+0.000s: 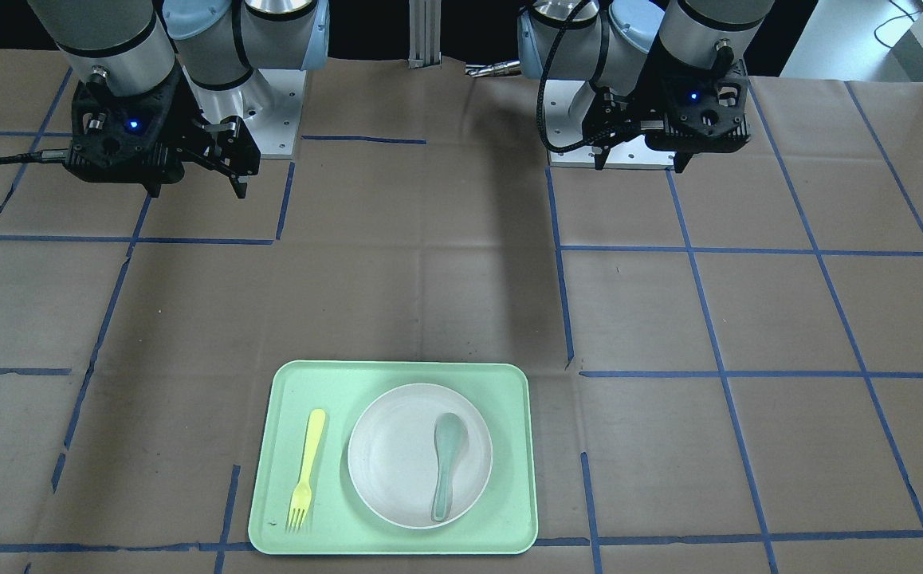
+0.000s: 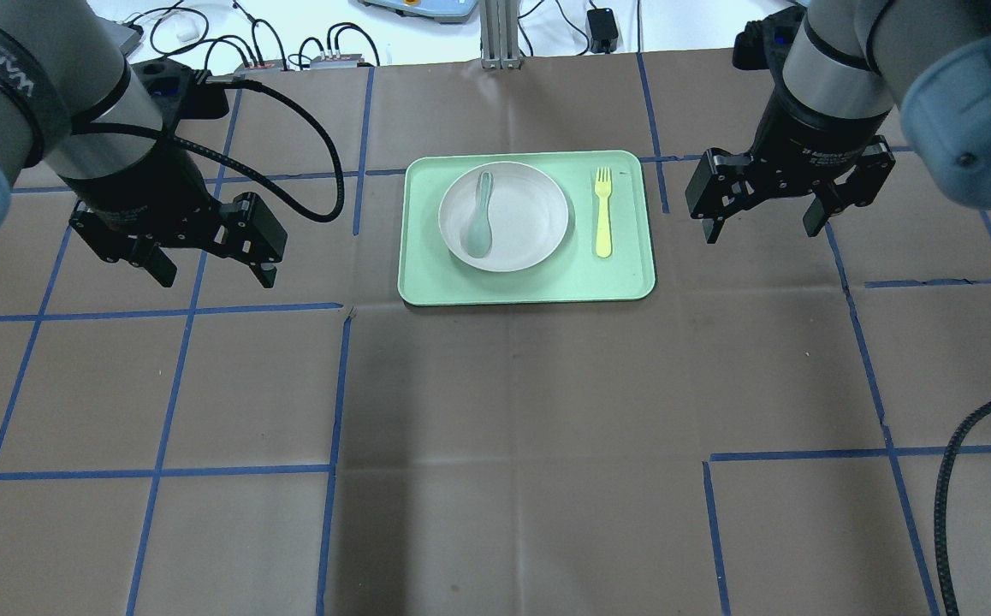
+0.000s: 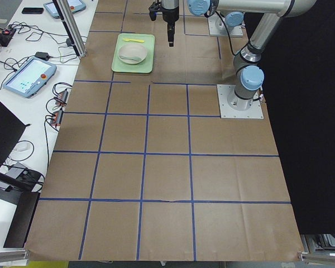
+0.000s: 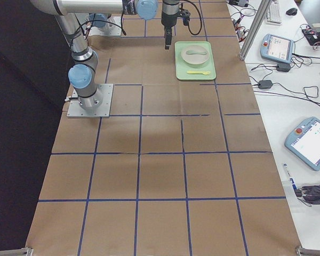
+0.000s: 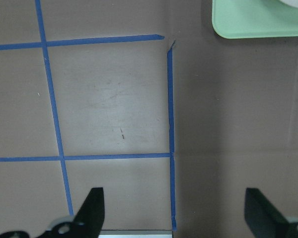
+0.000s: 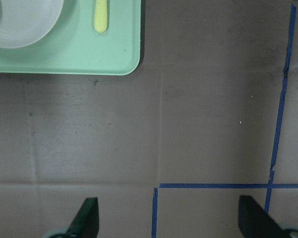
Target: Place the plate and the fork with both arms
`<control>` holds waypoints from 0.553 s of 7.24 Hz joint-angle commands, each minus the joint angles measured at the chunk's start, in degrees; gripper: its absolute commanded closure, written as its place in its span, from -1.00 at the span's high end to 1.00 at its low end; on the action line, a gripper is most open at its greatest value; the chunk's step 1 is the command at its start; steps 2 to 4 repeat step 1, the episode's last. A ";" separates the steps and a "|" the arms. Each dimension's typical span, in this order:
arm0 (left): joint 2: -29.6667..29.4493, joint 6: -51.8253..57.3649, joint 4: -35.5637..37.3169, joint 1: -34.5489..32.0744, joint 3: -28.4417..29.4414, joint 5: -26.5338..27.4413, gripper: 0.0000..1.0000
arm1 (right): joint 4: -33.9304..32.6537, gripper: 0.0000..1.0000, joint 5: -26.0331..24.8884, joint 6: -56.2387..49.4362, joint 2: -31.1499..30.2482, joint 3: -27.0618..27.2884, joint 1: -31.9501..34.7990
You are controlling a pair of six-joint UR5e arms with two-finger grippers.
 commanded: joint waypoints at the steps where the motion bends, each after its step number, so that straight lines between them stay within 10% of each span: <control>1: -0.01 -0.06 0.02 0.00 0.00 0.00 1.00 | 0.00 1.00 0.00 -0.03 0.03 -0.06 0.00; 4: -0.01 -0.06 0.02 0.00 0.00 0.00 1.00 | 0.00 1.00 0.00 -0.03 0.03 -0.06 0.00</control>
